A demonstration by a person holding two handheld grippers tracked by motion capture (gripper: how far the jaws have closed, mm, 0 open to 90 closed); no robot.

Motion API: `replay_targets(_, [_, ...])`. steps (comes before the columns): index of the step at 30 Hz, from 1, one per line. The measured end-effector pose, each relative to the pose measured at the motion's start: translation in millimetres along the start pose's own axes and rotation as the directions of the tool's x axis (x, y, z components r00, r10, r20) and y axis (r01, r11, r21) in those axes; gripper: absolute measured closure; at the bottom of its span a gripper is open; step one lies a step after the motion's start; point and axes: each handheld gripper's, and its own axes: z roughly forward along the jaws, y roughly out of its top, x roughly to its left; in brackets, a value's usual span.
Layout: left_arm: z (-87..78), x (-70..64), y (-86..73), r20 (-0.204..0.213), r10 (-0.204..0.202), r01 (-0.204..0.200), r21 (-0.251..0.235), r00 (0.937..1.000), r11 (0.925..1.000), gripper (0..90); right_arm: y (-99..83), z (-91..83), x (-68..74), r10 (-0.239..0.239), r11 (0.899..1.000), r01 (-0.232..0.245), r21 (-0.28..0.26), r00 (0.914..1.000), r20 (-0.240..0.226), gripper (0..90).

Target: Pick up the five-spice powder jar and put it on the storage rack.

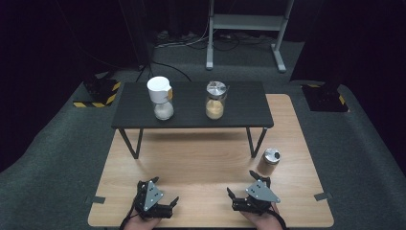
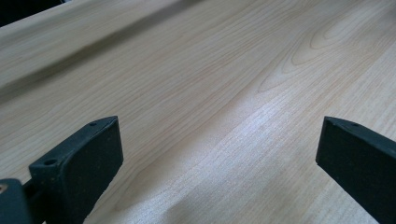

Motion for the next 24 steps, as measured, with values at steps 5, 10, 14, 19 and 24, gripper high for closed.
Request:
replay_targets(5, [0.0, 0.3, 0.0, 0.001, -0.002, 0.002, -0.001, 1.0, 1.0, 0.9, -1.3, -3.0, -3.8, 0.0, 1.0, 0.0, -0.001, 0.9999, 0.011, 0.0])
replay_targets(10, [-0.2, 1.1, -0.1, 0.003, -0.01, 0.01, -0.002, 0.9999, 0.9999, 0.9, -3.0, -6.4, -9.4, 0.017, 1.0, -0.017, -0.003, 0.9996, 0.021, 0.0])
replay_targets(14, [-0.1, 1.2, -0.1, 0.006, -0.009, 0.009, -0.003, 0.9999, 1.0, 0.9, -4.3, -9.0, -13.7, 0.044, 0.999, -0.044, -0.014, 0.9987, 0.027, 0.0])
replay_targets(19, [-0.2, 1.6, -0.2, 0.008, -0.012, 0.012, -0.003, 0.9999, 0.9999, 0.9, -6.1, -12.3, -19.4, 0.059, 0.998, -0.058, -0.017, 0.9973, 0.043, 0.0])
replay_targets(24, [-0.2, 1.4, -0.2, 0.007, -0.01, 0.01, -0.003, 0.9999, 0.9999, 0.9, -7.2, -15.9, -26.2, 0.073, 0.997, -0.072, -0.025, 0.9952, 0.065, 0.0])
